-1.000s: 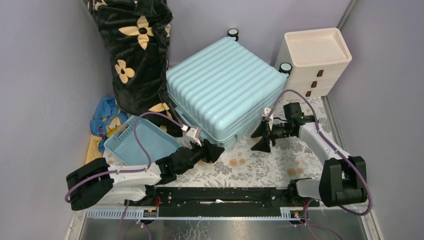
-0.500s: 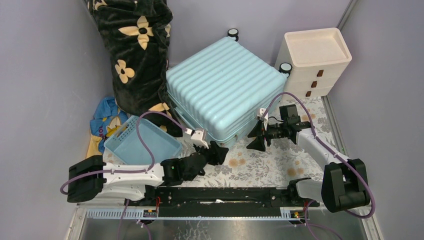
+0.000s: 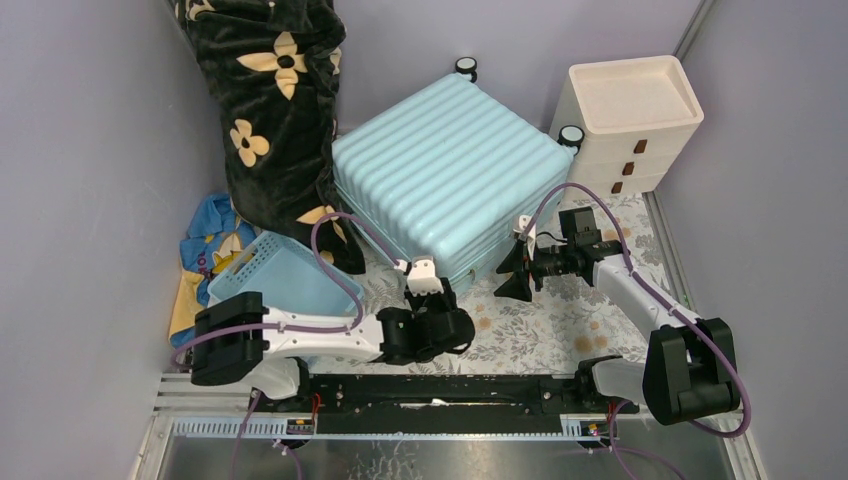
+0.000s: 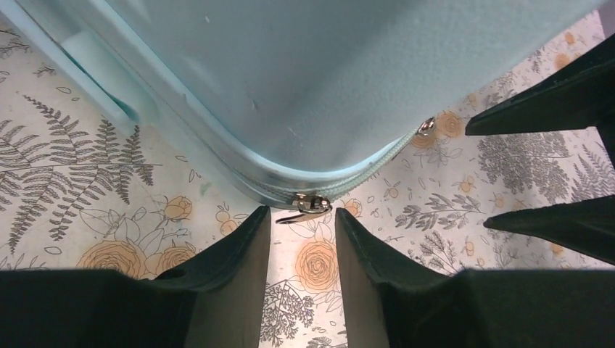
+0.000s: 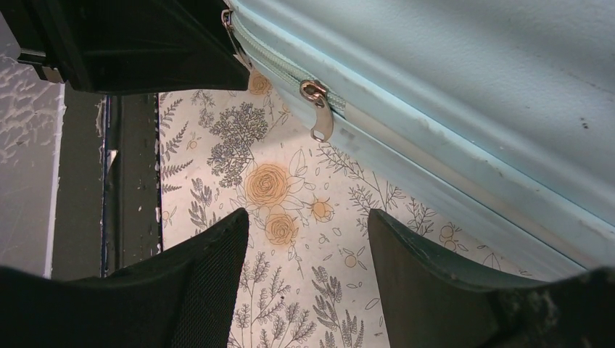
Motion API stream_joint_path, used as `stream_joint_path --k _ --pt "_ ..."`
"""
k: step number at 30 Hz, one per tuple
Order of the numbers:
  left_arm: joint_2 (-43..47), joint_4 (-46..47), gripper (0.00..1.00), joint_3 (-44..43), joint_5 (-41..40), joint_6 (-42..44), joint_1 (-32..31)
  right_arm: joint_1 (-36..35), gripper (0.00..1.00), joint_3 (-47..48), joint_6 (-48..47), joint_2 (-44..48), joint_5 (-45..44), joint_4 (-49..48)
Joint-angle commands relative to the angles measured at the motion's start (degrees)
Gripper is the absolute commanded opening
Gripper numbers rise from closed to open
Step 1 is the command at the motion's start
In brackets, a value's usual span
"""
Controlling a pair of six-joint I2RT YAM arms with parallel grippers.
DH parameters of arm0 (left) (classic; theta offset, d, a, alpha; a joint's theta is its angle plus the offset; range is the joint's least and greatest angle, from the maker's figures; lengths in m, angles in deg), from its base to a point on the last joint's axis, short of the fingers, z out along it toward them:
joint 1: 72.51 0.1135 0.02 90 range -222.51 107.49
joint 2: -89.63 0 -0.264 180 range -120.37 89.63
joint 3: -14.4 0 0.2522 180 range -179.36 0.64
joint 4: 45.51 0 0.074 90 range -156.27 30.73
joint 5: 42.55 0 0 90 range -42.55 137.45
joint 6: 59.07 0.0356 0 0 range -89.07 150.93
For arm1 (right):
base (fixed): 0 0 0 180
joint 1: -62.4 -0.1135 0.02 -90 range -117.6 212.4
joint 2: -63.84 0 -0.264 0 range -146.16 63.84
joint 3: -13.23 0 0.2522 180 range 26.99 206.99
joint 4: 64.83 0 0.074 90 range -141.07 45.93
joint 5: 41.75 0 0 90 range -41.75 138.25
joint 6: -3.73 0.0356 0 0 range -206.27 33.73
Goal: Open, take out, and arrange the luggage
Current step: Unzip the luggage at the center of the board.
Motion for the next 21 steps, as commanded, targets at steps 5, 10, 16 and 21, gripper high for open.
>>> stream_joint_path --k 5,10,16,21 --pt "-3.12 -6.36 0.43 -5.11 -5.41 0.81 1.37 -0.51 0.68 2.62 -2.18 0.73 -0.1 1.82" --pt "-3.32 -5.34 0.36 -5.08 -3.86 4.8 3.57 -0.51 0.68 2.77 -2.79 0.82 -0.38 2.38" --pt "-0.46 -3.93 0.26 -3.35 -3.39 9.08 3.75 -0.51 0.68 2.99 -3.41 0.48 -0.17 3.01" --pt "2.32 -3.18 0.21 -1.77 -3.44 12.93 3.75 -0.51 0.68 3.15 -3.83 0.38 -0.13 3.48"
